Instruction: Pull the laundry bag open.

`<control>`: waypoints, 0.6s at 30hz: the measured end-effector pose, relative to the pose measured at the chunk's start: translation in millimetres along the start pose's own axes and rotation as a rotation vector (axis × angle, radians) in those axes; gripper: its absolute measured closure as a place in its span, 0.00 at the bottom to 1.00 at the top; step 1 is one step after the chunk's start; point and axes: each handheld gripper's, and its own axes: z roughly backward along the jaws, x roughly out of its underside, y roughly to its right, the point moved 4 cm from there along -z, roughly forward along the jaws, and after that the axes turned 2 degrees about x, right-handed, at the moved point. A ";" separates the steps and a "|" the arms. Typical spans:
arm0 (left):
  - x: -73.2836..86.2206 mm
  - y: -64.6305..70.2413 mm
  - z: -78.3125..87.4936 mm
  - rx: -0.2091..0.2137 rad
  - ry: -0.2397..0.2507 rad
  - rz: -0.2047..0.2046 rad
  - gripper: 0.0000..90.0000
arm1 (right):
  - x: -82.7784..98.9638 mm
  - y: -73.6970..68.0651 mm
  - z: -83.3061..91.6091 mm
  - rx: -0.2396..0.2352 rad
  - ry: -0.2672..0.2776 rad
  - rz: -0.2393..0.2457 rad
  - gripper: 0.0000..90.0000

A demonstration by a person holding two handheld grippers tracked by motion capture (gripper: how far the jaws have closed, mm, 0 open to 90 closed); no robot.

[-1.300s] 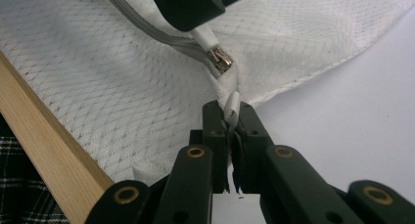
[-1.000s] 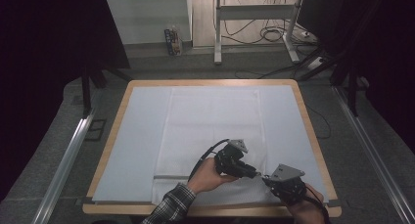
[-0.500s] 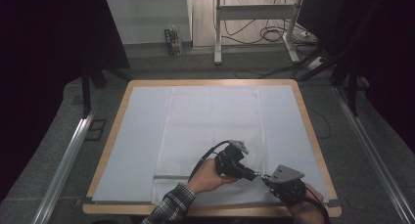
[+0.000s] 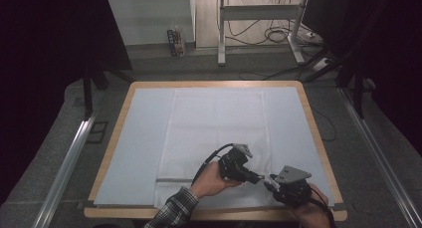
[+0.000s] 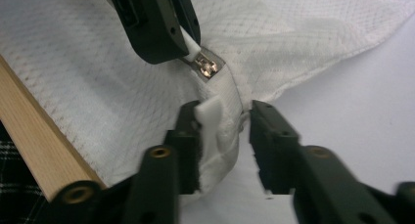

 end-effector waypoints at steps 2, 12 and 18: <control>-0.1 -0.5 1.4 0.000 -0.014 -0.014 0.96 | -1.1 1.4 -0.9 0.005 0.011 0.009 0.60; -0.5 -1.3 3.1 0.019 0.004 0.004 0.96 | -10.4 4.2 -12.9 -0.017 0.038 0.096 0.56; -1.6 -2.7 2.1 0.044 0.025 0.039 0.96 | -12.3 2.6 -13.5 -0.039 0.028 0.099 0.84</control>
